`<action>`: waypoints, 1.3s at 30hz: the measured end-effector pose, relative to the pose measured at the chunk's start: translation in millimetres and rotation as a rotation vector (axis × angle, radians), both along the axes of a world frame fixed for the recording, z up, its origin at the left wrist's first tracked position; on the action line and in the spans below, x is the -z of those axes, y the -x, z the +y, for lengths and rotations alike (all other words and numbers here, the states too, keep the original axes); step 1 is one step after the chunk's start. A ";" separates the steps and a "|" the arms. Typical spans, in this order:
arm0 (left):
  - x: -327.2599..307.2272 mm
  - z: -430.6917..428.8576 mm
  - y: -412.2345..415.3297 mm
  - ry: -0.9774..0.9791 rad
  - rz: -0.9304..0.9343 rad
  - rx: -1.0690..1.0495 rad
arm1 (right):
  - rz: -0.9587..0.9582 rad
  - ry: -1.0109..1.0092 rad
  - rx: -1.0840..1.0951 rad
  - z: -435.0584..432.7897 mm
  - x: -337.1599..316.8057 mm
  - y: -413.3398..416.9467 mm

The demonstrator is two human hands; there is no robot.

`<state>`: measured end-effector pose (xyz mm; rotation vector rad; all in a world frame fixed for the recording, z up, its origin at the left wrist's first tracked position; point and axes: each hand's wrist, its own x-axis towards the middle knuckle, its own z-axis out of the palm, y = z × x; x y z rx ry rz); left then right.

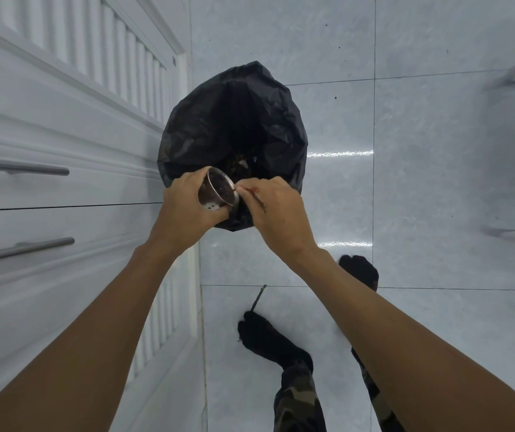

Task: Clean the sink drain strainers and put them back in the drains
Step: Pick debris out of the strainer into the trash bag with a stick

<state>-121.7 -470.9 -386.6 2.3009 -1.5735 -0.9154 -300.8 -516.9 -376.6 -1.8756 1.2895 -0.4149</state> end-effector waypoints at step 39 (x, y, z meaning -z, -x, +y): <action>-2.7 -5.5 -5.3 -0.052 0.010 -0.031 | -0.162 -0.093 0.198 2.3 26.4 13.2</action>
